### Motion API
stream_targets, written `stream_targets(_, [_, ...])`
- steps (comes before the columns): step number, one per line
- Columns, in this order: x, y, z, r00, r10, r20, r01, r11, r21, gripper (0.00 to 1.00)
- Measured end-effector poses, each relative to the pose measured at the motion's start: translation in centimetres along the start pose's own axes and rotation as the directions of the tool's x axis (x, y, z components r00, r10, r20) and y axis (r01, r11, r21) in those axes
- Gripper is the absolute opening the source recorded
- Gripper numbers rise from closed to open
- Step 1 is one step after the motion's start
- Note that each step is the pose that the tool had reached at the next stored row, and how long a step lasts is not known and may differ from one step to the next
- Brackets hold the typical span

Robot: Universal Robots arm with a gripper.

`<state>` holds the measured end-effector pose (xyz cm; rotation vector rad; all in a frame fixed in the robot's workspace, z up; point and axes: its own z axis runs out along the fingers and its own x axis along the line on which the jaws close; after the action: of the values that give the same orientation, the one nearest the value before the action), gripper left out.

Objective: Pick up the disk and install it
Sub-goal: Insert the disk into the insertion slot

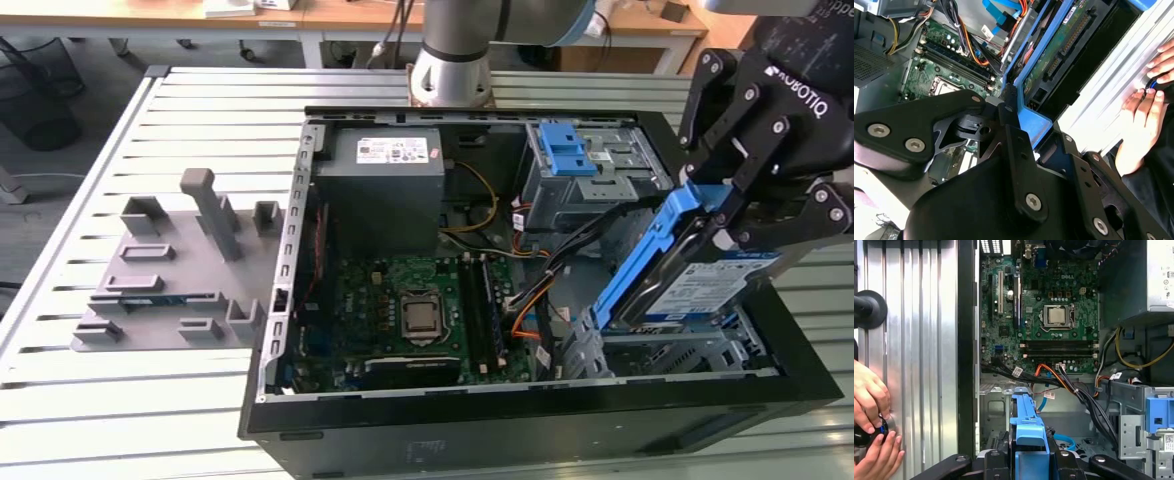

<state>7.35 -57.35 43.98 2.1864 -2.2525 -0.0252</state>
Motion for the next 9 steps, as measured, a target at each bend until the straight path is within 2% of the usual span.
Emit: stream_targets(9, [0.01, -0.04, 0.77, 1.0, 0.0, 0.0001, 0.0, 1.0, 0.0, 0.36])
